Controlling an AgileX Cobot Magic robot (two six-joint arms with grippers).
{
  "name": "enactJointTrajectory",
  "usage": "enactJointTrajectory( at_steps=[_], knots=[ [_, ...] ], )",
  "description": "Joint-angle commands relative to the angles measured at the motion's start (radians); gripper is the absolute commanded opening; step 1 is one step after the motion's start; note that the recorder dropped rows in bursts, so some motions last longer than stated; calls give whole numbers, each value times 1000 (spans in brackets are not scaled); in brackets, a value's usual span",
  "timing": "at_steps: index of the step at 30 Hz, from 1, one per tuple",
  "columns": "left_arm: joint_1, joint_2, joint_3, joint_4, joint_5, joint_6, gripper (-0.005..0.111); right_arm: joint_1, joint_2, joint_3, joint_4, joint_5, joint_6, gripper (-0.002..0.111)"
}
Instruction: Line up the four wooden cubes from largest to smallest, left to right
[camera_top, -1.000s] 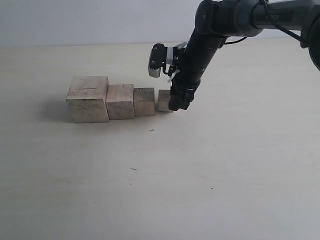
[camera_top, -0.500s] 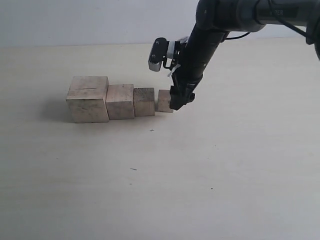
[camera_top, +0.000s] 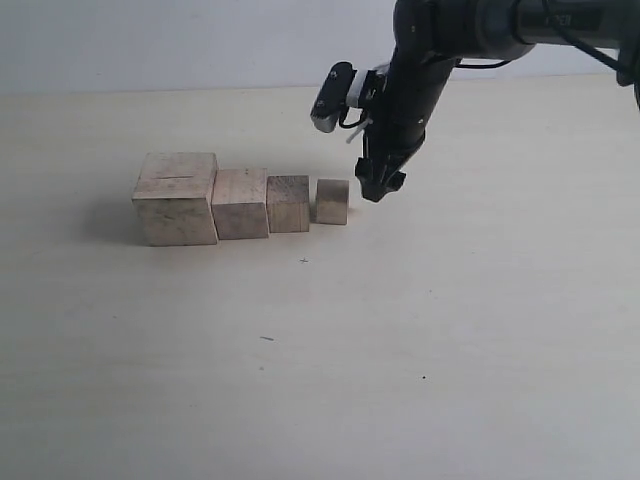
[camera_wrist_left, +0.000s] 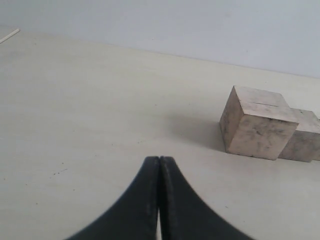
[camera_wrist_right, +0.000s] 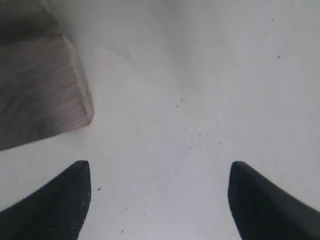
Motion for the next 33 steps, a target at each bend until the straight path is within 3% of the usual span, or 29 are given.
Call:
enactJointTrajectory(
  at_steps=[1, 10, 23, 29, 33],
  knots=[
    [2, -7, 4, -5, -6, 3, 0, 2, 24, -6, 34, -45, 6, 72],
    [2, -7, 4, -5, -6, 3, 0, 2, 26, -6, 169, -77, -38, 72],
    [2, -7, 4, -5, -6, 3, 0, 2, 17, -6, 116, -63, -29, 71],
    [2, -7, 4, -5, -6, 3, 0, 2, -47, -6, -47, 19, 177, 71],
    [2, -7, 4, -5, -6, 3, 0, 2, -98, -6, -60, 129, 360, 71]
  ],
)
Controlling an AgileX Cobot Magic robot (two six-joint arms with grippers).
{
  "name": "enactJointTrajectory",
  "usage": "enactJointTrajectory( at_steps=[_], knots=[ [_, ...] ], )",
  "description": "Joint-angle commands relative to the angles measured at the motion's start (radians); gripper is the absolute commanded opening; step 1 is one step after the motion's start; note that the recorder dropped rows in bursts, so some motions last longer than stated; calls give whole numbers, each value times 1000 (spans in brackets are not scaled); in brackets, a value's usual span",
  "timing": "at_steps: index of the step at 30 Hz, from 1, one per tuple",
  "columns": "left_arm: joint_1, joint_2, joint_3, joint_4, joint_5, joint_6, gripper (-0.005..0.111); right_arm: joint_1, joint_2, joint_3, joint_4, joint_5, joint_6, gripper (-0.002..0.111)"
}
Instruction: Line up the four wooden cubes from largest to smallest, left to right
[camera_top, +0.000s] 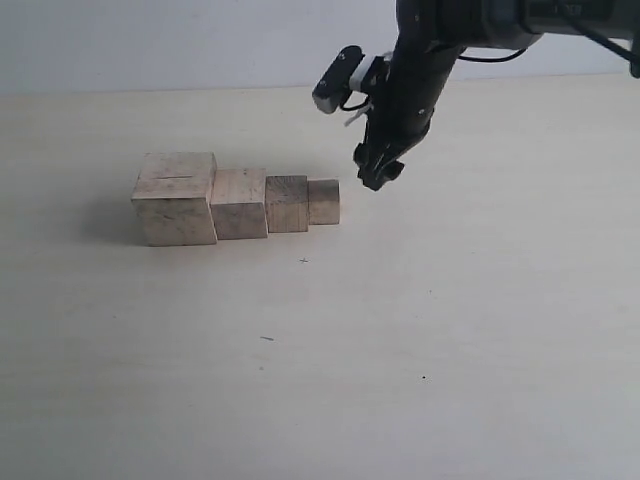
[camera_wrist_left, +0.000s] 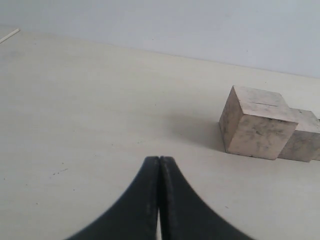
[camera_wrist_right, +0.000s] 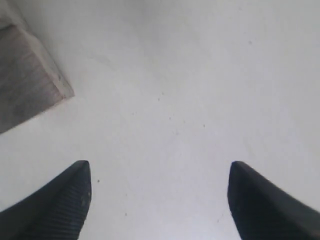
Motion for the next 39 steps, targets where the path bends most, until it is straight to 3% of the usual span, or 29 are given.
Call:
enactJointTrajectory(
  at_steps=[1, 4, 10, 13, 20, 23, 29, 39],
  knots=[
    [2, -7, 4, -5, -6, 3, 0, 2, -72, -6, -21, 150, 252, 70],
    [2, -7, 4, -5, -6, 3, 0, 2, -101, -6, 66, 288, 456, 57],
    [2, -7, 4, -5, -6, 3, 0, 2, -142, 5, 260, 323, 480, 0],
    [2, -7, 4, -5, -6, 3, 0, 2, -208, 74, 323, 309, 484, 0],
    [2, -7, 4, -5, -6, 3, 0, 2, -581, 537, 377, -303, 481, 0],
    [2, -7, 4, -5, -6, 3, 0, 2, -730, 725, 407, -445, 478, 0],
    [2, -7, 4, -5, -6, 3, 0, 2, -926, 869, 411, -418, 496, 0],
    [2, -7, 4, -5, -6, 3, 0, 2, -1067, 869, 403, -450, 491, 0]
  ],
)
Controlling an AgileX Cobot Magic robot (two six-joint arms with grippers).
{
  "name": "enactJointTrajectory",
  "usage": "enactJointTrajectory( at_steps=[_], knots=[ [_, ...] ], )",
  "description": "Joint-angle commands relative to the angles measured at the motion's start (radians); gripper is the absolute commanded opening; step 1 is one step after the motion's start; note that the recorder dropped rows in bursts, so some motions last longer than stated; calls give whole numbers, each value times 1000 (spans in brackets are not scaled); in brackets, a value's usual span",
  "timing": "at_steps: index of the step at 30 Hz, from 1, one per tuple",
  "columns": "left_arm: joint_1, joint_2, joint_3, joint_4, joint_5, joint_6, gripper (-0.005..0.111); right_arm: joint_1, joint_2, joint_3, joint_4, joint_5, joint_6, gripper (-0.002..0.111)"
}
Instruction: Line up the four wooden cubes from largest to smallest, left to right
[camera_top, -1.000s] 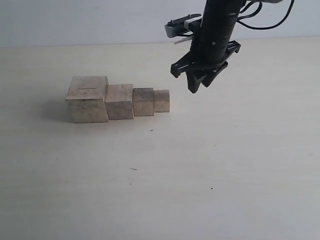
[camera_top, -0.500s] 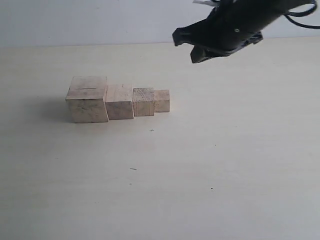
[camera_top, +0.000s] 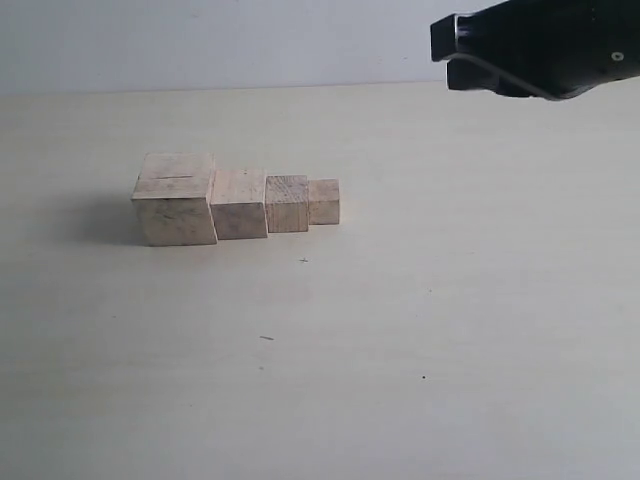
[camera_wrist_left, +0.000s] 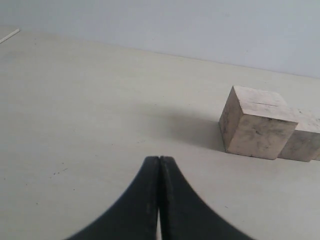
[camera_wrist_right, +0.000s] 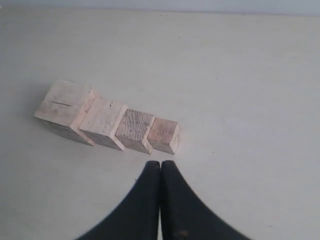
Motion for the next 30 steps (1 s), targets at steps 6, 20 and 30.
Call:
enactJointTrajectory(
  at_steps=[6, 20, 30],
  knots=[
    [2, -7, 4, -5, -6, 3, 0, 0, -225, 12, -55, -20, -7, 0],
    [2, -7, 4, -5, -6, 3, 0, -552, -851, 500, -152, -163, -19, 0],
    [2, -7, 4, -5, -6, 3, 0, -569, -1245, 908, -164, -236, -9, 0]
  ],
)
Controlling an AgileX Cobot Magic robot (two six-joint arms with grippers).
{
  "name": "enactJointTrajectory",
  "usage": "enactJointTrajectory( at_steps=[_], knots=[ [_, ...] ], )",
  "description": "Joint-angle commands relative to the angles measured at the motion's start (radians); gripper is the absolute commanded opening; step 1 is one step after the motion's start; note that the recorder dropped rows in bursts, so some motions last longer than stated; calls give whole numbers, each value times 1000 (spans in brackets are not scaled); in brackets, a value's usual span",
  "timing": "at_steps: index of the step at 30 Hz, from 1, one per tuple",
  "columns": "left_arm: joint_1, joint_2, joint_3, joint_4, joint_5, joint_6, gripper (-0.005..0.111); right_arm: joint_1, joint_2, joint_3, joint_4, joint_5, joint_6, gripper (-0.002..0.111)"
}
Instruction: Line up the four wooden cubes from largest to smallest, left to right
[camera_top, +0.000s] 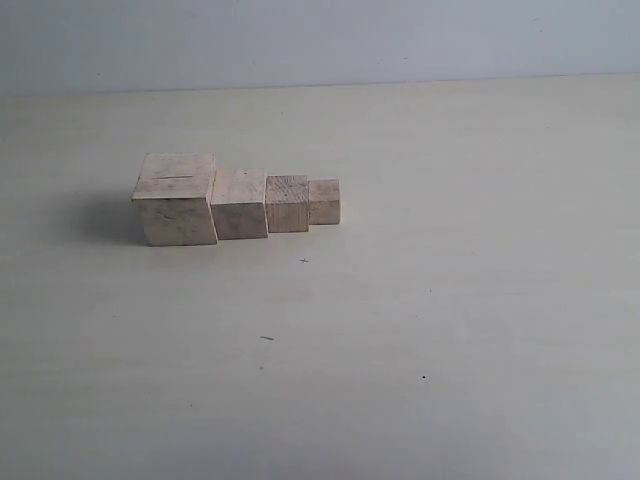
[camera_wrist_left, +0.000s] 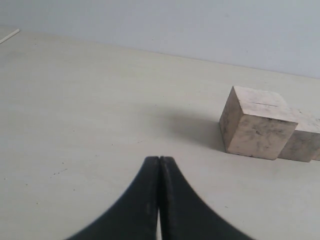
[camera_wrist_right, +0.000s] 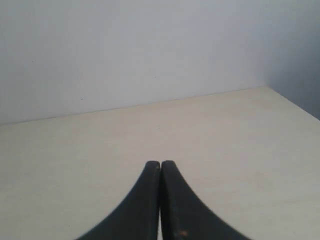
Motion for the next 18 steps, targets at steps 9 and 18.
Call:
enactJointTrajectory(
  at_steps=[9, 18],
  knots=[
    [2, -7, 4, -5, -6, 3, 0, -7, -83, 60, 1, -4, 22, 0],
    [2, -7, 4, -5, -6, 3, 0, -7, -83, 77, -230, 37, 283, 0]
  ],
)
